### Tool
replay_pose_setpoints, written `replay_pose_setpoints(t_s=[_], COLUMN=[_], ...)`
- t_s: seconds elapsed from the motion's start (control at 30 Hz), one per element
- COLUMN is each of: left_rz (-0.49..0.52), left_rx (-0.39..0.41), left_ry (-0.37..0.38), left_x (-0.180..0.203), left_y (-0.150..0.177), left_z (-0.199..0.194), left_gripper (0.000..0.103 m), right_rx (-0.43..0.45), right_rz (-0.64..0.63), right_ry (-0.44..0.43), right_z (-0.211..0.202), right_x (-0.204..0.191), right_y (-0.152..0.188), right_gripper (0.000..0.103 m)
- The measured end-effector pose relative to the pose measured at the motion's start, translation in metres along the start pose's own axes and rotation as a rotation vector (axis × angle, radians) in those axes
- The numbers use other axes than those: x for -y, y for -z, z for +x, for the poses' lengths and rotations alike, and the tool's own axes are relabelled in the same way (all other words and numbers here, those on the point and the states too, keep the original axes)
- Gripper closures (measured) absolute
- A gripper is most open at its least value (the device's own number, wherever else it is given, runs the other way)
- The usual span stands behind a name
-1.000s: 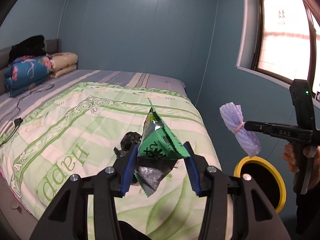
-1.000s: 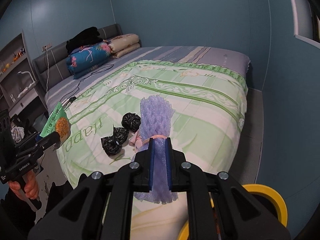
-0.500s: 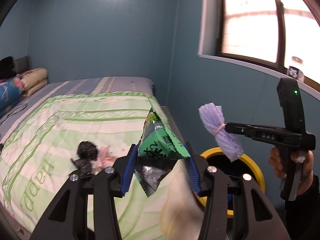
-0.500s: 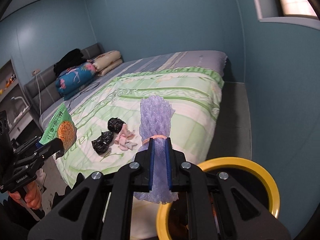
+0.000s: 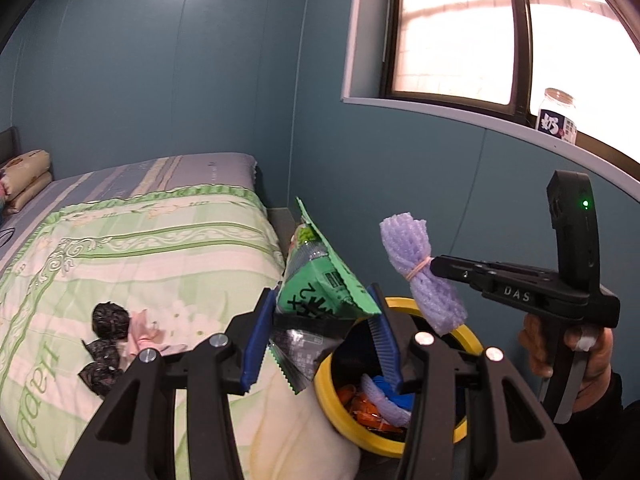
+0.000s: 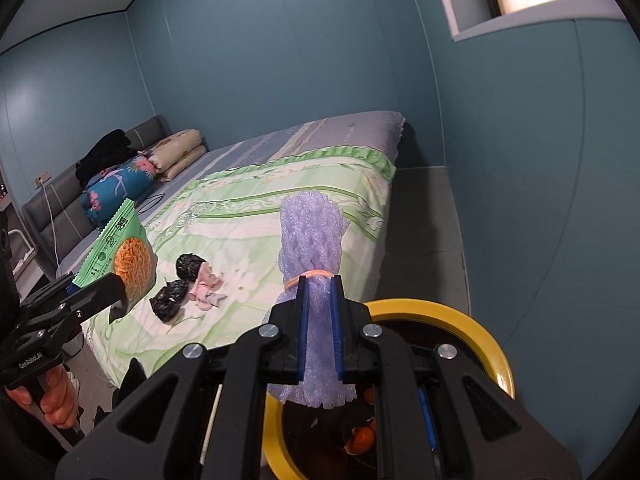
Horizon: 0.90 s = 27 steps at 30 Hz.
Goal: Collect trash
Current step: 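Carry the foam net and green wrapper in both grippers over the bin, then open both grippers to drop the net and wrapper into the bin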
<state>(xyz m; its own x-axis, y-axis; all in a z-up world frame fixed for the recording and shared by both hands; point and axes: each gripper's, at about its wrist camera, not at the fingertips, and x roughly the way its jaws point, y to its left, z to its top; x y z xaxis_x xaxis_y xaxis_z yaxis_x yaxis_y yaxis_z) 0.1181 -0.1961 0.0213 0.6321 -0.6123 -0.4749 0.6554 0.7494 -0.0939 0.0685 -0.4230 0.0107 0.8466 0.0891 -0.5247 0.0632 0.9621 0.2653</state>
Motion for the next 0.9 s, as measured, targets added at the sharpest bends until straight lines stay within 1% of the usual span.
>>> replay_pose_setpoints(t_s=[0.13, 0.43, 0.9], left_rz=[-0.002, 0.008, 0.003], left_rx=[-0.019, -0.058, -0.145], left_ry=[0.023, 0.057, 0.105], left_x=[0.011, 0.033, 0.045], left_y=[0.000, 0.005, 0.024], left_z=[0.015, 0.042, 0.087], left_gripper=[0.059, 0.059, 0.058], right_rx=[0.000, -0.027, -0.084], right_rz=[0.014, 0.064, 0.103], right_ry=[0.025, 0.040, 0.055], right_z=[0.000, 0.007, 0.019], right_x=[0.010, 0.032, 0.048], right_y=[0.007, 0.019, 0.036], right_gripper=[0.093, 0.093, 0.093])
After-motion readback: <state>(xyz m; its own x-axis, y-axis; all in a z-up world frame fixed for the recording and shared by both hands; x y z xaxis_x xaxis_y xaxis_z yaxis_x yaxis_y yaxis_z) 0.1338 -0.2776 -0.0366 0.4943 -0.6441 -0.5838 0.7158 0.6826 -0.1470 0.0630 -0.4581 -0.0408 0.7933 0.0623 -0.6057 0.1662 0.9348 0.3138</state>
